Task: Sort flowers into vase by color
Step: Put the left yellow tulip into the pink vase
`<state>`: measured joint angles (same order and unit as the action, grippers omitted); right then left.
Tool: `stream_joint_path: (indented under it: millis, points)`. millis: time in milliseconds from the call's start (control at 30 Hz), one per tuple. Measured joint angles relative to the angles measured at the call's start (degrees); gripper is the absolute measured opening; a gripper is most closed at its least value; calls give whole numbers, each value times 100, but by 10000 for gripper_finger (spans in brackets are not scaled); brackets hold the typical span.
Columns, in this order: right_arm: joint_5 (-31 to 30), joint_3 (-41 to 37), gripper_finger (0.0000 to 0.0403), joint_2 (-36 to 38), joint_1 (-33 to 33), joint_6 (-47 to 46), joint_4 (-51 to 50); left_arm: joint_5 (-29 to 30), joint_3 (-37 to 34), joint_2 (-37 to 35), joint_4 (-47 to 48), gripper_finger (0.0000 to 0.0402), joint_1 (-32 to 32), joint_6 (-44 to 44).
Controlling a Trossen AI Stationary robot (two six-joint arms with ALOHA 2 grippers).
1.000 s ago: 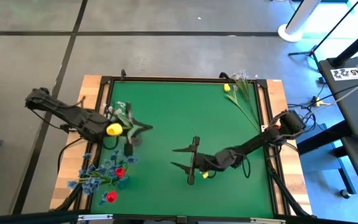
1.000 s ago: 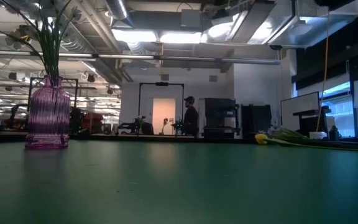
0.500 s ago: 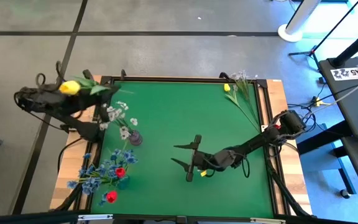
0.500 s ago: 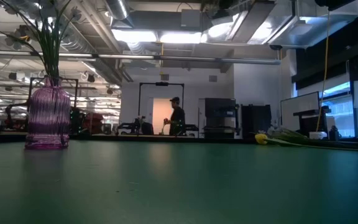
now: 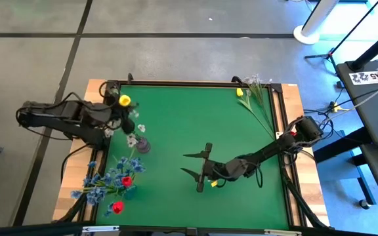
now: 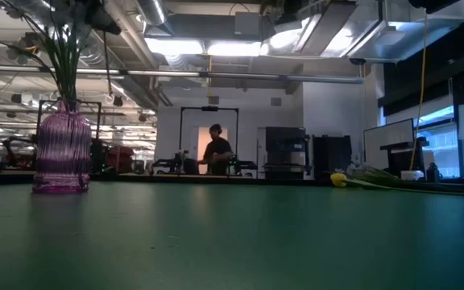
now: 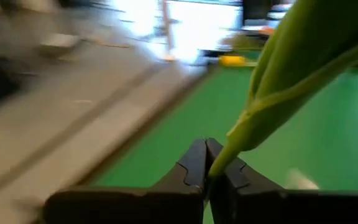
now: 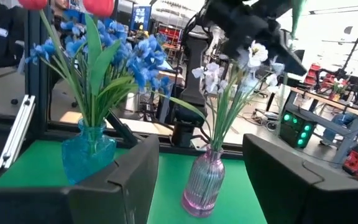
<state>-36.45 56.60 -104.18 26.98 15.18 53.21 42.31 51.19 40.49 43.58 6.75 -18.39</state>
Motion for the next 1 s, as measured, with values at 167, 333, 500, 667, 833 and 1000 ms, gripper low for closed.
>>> stream_joint_path:
  millis: [167, 333, 500, 667, 833, 1000]
  points:
    - [-2, 0, 232, 0, 0, -53, -88, -862, -189, 42, 62, 0, 266, -68]
    - [-7, 0, 232, 0, 0, -57, -91, -1005, -531, 33, -49, 0, 386, -64]
    - [-13, 0, 232, 0, 0, -57, -89, -1506, -634, 44, -71, 0, 482, 353]
    - [-24, 0, 232, 0, 0, -57, -76, -1466, -431, 37, -232, 0, 480, 604]
    - [-24, 0, 232, 0, 0, -57, -74, -1566, -257, 35, -391, 0, 478, 833]
    - [-24, 0, 232, 0, 0, -57, -80, -1561, -151, 37, -360, 0, 478, 962]
